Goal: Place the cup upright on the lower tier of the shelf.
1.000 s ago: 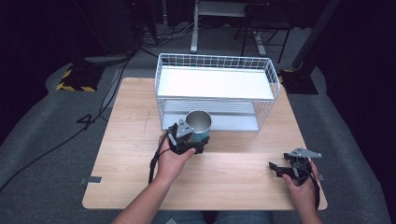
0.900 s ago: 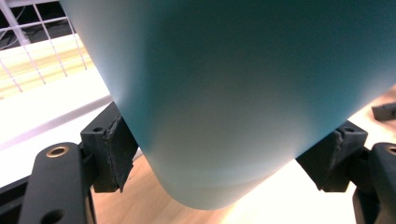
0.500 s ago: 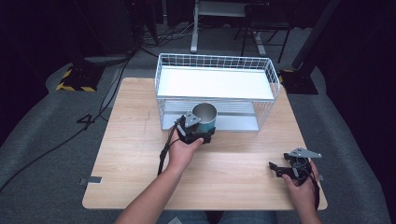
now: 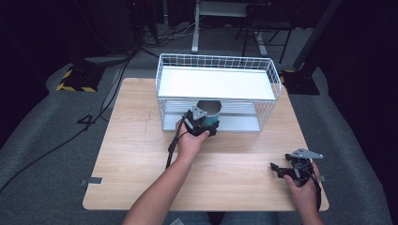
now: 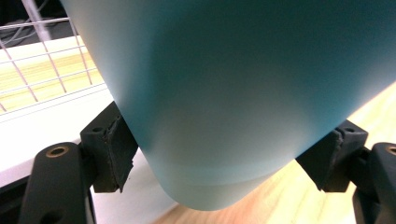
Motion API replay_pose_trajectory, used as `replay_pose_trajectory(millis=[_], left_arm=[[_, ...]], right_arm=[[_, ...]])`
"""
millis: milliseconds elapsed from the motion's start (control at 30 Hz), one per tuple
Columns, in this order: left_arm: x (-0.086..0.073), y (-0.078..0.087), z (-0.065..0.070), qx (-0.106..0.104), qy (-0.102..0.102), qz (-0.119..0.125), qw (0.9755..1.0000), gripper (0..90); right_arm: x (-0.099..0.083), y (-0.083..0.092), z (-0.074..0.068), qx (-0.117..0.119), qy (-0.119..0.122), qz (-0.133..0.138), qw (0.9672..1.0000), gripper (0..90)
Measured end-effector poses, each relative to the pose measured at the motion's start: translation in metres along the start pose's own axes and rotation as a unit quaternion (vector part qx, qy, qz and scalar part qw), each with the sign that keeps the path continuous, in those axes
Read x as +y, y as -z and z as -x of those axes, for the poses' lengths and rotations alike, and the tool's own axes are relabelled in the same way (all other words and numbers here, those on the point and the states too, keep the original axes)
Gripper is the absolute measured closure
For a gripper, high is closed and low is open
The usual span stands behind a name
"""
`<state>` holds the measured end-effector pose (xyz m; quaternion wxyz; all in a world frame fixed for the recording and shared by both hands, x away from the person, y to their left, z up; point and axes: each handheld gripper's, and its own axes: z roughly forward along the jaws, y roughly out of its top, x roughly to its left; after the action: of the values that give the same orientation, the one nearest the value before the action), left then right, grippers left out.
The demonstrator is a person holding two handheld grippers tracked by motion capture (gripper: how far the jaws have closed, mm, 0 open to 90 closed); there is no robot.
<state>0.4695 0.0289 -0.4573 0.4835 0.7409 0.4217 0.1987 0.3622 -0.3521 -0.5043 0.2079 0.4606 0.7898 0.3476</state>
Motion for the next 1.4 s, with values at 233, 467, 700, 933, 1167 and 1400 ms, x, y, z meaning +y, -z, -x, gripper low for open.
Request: replay_pose_trajectory(millis=[233, 467, 700, 933, 1167, 1400], left_arm=[[0.001, -0.017, 0.0, 0.018, 0.01, -0.002, 0.9998, 22.6], [0.0, -0.027, -0.005, 0.021, 0.014, -0.003, 0.9997, 22.6], [0.002, -0.041, -0.01, 0.028, 0.025, -0.001, 0.9993, 22.6], [0.002, -0.05, -0.01, 0.049, 0.032, -0.006, 0.9983, 22.5], [-0.001, -0.057, -0.015, 0.048, 0.031, -0.015, 0.9983, 22.4], [-0.002, -0.06, -0.016, 0.044, 0.026, -0.014, 0.9986, 22.4]], right_arm=[[0.0, 0.0, 0.0, 0.0, 0.0, 0.0, 1.0, 18.6], [0.0, 0.0, 0.0, 0.0, 0.0, 0.0, 1.0, 18.6], [0.0, 0.0, 0.0, 0.0, 0.0, 0.0, 1.0, 18.6], [0.0, 0.0, 0.0, 0.0, 0.0, 0.0, 1.0, 18.6], [0.0, 0.0, 0.0, 0.0, 0.0, 0.0, 1.0, 18.6], [0.0, 0.0, 0.0, 0.0, 0.0, 0.0, 1.0, 18.6]])
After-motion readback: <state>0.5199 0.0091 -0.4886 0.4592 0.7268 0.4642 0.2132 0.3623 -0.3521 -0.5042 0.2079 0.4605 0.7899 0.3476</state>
